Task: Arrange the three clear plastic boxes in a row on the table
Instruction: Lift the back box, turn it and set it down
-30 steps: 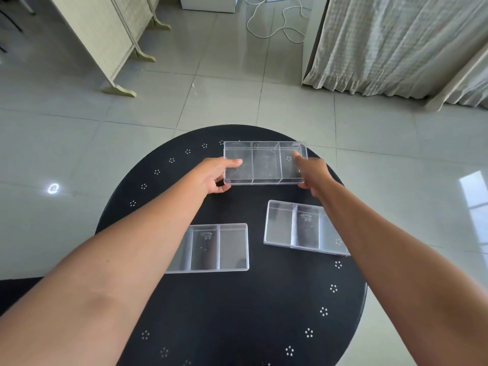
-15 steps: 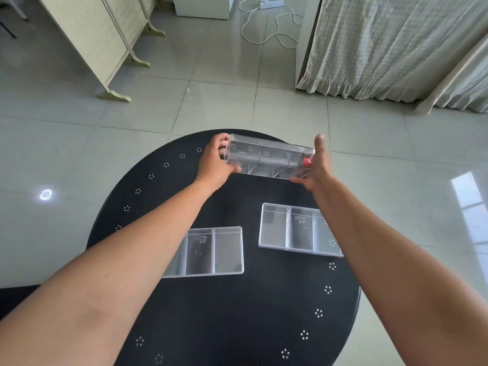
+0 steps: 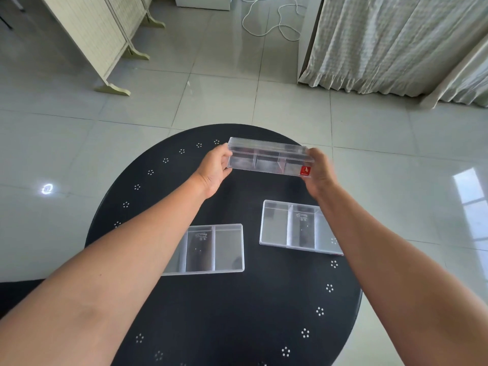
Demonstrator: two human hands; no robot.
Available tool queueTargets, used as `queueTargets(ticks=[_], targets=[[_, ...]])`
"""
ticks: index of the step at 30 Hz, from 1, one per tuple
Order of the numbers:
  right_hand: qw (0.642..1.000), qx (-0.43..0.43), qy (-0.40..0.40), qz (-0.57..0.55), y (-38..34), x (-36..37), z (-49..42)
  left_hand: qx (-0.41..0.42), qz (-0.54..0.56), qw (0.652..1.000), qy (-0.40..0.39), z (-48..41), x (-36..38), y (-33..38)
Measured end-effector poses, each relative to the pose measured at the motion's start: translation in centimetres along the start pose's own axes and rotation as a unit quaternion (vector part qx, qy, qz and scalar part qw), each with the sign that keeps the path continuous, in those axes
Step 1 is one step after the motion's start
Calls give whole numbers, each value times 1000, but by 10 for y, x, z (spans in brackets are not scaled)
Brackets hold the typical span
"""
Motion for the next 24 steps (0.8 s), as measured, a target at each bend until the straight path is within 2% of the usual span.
queueTargets(ticks=[5, 9, 16, 20, 24], targets=[[997, 19, -36, 71, 11, -5, -3, -13, -9, 999, 30, 0, -7, -16], [995, 19, -31, 91, 14, -9, -4, -47, -10, 998, 38, 0, -16, -35], [983, -4, -12, 182, 14, -4, 0, -35, -59, 997, 27, 1, -11, -42], [973, -22, 14, 228, 18, -5, -4, -40, -86, 995, 18, -15, -24, -73], [963, -27, 28, 266, 16, -4, -2, -45, -129, 990, 30, 6, -6, -41]])
Point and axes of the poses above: each hand's wrist, its own z-axis away from the middle knuckle, its own x-axis out of the palm, y = z × x, the point moved 5 cm from there along -z, towards the middle knuckle, and after that the axes turned 14 degrees about x, right-handed, at the moved point
